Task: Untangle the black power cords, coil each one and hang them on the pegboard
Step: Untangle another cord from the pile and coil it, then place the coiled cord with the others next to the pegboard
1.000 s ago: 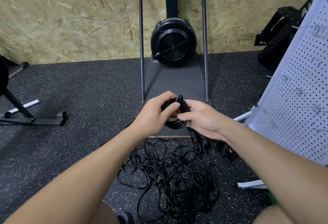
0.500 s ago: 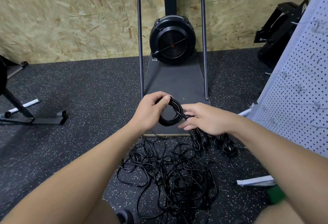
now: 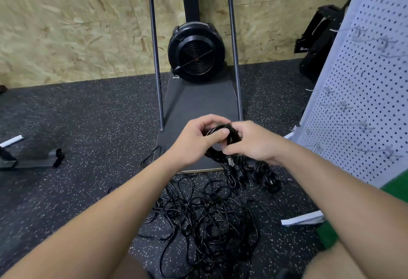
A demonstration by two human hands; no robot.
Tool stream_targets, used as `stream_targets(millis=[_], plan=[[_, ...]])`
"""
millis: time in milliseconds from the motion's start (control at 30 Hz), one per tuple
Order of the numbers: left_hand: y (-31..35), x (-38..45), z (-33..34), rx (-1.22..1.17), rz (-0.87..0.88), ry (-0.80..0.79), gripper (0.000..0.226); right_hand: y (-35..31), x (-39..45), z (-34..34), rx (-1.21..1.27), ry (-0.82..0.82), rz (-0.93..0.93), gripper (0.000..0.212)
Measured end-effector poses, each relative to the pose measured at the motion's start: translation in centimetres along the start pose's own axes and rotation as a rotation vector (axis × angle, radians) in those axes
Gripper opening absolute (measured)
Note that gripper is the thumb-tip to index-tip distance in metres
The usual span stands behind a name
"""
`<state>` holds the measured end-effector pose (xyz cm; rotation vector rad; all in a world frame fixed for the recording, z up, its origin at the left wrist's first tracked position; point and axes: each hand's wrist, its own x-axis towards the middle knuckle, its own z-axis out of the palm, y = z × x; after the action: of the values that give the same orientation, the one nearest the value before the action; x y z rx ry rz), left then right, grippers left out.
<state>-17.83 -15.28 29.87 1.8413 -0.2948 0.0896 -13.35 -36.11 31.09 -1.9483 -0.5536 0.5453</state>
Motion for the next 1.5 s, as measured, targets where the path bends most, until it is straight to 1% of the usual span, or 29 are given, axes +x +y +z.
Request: stream_targets(millis=[100, 167, 233, 300, 367, 433, 500, 600, 667, 767, 833, 900, 967, 1033, 1067, 1133, 1200, 1233, 1333, 1400, 1500], plan=[[-1.1, 1.4, 0.6, 0.039, -0.079, -0.043, 0.021, 1.5, 0.3, -1.9, -0.014, 0.08, 0.118, 0.02], [-1.7, 2.4, 1.6, 0.113, -0.06, -0.074, 0.01, 2.5, 0.3, -2.9, 0.045, 0.083, 0.173, 0.015], [-1.9, 3.3, 3.0, 0.189, -0.027, -0.061, 0.006, 3.6, 0.1, -3.9, 0.112, 0.078, 0.175, 0.021], [-2.1, 4.3, 4.4, 0.21, -0.017, -0.031, 0.007, 4.6, -0.3, -4.9, 0.154, 0.094, 0.15, 0.027], [-2.7, 5.0, 5.8, 0.203, -0.026, -0.013, 0.009, 5.9, -0.6, -6.1, 0.136, 0.11, 0.146, 0.025], [-3.8, 5.5, 7.4, 0.195, -0.038, -0.032, 0.011, 7.8, -1.0, -7.2, 0.121, 0.103, 0.18, 0.02], [-5.4, 5.6, 9.4, 0.207, -0.067, -0.066, 0.013, 10.4, -1.8, -7.4, 0.167, 0.088, 0.254, 0.023], [-8.4, 5.6, 12.7, 0.229, -0.116, -0.099, 0.016, 14.3, -2.9, -6.4, 0.324, 0.097, 0.348, 0.022], [-10.4, 5.6, 14.7, 0.212, -0.148, -0.113, 0.014, 16.9, -3.5, -5.5, 0.491, 0.134, 0.383, 0.024], [-13.4, 6.0, 16.6, 0.186, -0.207, -0.108, 0.01, 20.9, -3.6, -5.2, 0.684, 0.198, 0.391, 0.027], [-15.5, 6.5, 17.4, 0.177, -0.238, -0.116, 0.01, 23.5, -3.5, -5.0, 0.765, 0.224, 0.391, 0.028], [-17.6, 6.8, 18.4, 0.148, -0.301, -0.152, 0.009, 25.9, -3.3, -4.6, 0.736, 0.268, 0.402, 0.027], [-20.0, 7.0, 19.6, 0.133, -0.372, -0.17, 0.006, 28.1, -2.7, -4.2, 0.633, 0.335, 0.439, 0.025], [-22.3, 7.2, 20.8, 0.136, -0.431, -0.168, 0.005, 30.3, -2.0, -3.8, 0.546, 0.368, 0.485, 0.025], [-23.6, 7.1, 21.4, 0.113, -0.471, -0.175, 0.008, 31.4, -1.7, -3.7, 0.53, 0.369, 0.509, 0.025], [-26.0, 6.7, 22.7, 0.047, -0.556, -0.206, 0.023, 34.2, -1.3, -3.6, 0.529, 0.386, 0.56, 0.025], [-28.5, 6.0, 23.9, 0.09, -0.62, -0.26, 0.038, 36.7, -1.0, -3.4, 0.531, 0.426, 0.602, 0.027], [-29.9, 5.7, 24.4, 0.144, -0.65, -0.277, 0.039, 37.9, -0.7, -3.3, 0.527, 0.446, 0.618, 0.028], [-33.0, 5.4, 25.8, 0.178, -0.732, -0.268, 0.028, 41.0, 0.4, -2.9, 0.486, 0.486, 0.639, 0.026], [-33.3, 5.9, 26.6, 0.185, -0.749, -0.224, 0.025, 42.7, 1.2, -2.7, 0.357, 0.523, 0.644, 0.025], [-33.4, 6.7, 27.6, 0.27, -0.751, -0.2, 0.028, 44.3, 2.3, -2.6, 0.056, 0.568, 0.643, 0.027]])
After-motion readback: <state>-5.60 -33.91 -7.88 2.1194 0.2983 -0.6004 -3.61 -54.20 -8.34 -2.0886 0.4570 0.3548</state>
